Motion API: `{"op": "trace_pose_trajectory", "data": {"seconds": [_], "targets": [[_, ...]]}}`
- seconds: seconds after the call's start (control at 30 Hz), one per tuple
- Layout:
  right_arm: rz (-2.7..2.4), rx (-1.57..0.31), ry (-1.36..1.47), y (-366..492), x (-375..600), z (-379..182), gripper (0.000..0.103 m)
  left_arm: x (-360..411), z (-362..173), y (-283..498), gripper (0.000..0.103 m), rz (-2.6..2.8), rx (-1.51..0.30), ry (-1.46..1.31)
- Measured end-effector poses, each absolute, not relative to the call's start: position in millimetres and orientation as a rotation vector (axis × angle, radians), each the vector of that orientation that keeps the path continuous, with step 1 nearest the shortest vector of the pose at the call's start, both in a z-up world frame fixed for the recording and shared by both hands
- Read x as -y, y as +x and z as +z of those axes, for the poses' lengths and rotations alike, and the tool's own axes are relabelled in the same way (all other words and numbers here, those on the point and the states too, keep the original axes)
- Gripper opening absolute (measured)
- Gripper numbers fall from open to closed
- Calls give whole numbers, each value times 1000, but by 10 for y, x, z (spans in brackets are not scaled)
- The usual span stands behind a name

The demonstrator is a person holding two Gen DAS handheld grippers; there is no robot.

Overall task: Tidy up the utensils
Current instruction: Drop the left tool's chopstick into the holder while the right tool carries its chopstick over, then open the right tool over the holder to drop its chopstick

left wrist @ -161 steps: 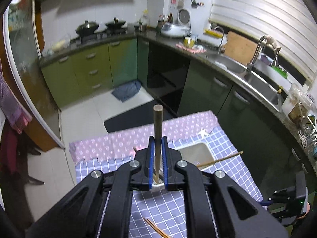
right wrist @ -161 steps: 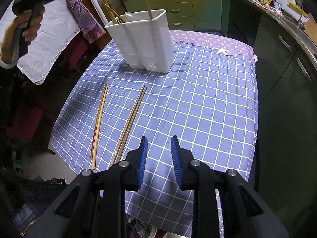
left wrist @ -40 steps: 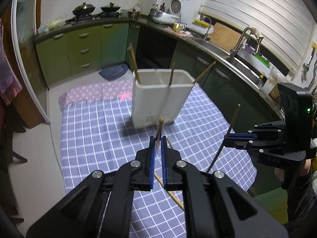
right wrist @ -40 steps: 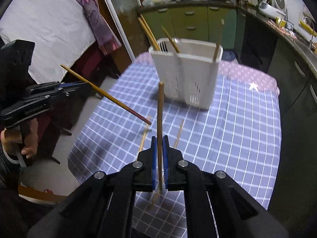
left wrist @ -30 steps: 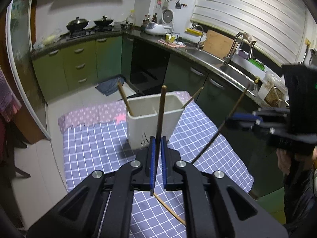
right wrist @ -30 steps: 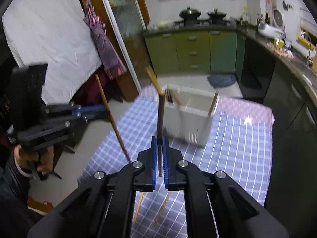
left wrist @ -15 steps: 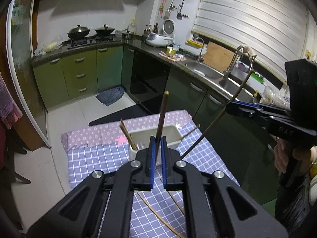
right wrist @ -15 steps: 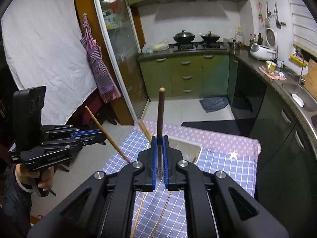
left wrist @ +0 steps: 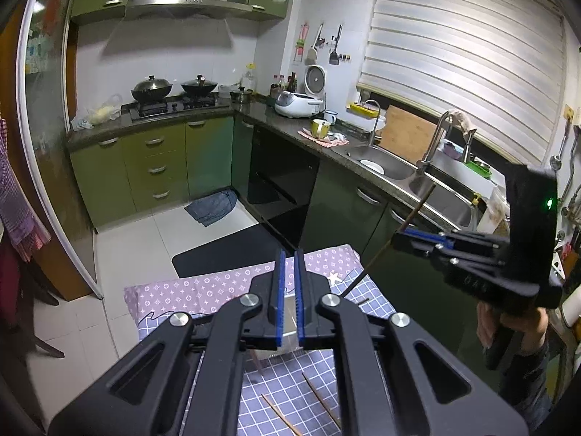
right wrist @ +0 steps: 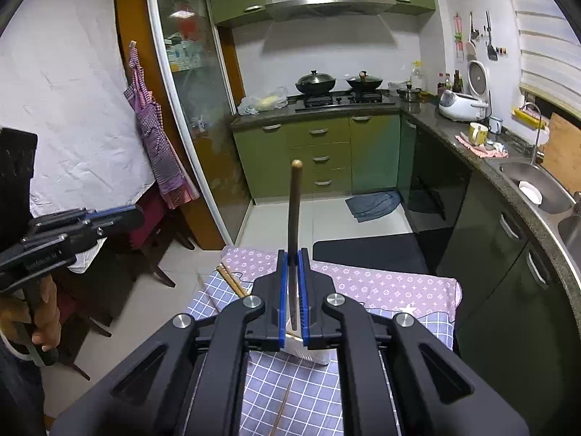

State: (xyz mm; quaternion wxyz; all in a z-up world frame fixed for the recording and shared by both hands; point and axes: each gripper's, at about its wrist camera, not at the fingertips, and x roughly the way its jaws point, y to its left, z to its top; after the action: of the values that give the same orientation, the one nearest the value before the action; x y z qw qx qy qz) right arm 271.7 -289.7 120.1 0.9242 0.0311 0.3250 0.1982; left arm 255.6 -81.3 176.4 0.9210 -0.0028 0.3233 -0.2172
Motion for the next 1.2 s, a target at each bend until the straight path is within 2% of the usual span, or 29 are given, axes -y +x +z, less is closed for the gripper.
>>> {"op": "trace_pose_trajectory", "data": {"seconds": [0.3, 0.7, 0.83, 0.87, 0.93, 0.97, 1.0, 1.07, 1.2], "targets": [[398, -728, 24, 2952, 2756, 830, 6, 693, 1614, 2523, 5, -452, -716, -28], [365, -840, -76, 3051, 2369, 212, 7, 83, 1028, 2564, 5, -391, -900, -188], [361, -839, -88, 3045, 2308, 184, 13, 11, 874, 2592, 6, -365, -946, -212], [359, -829, -86, 3034, 2307, 223, 14, -1, 820, 2616, 9, -355, -965, -222], [363, -808, -82, 2991, 2323, 315, 14, -20, 716, 2684, 21, -332, -1005, -259], [366, -792, -79, 2943, 2336, 376, 14, -43, 633, 2739, 33, -307, -1036, -285], [376, -767, -72, 2857, 2362, 463, 15, -69, 551, 2796, 41, -281, -1061, -304], [398, -719, -62, 2679, 2430, 639, 23, -128, 348, 2962, 44, -220, -1118, -363], [427, -667, -39, 2309, 2702, 808, 26, -210, -129, 3390, 44, -102, -1236, -471]]}}
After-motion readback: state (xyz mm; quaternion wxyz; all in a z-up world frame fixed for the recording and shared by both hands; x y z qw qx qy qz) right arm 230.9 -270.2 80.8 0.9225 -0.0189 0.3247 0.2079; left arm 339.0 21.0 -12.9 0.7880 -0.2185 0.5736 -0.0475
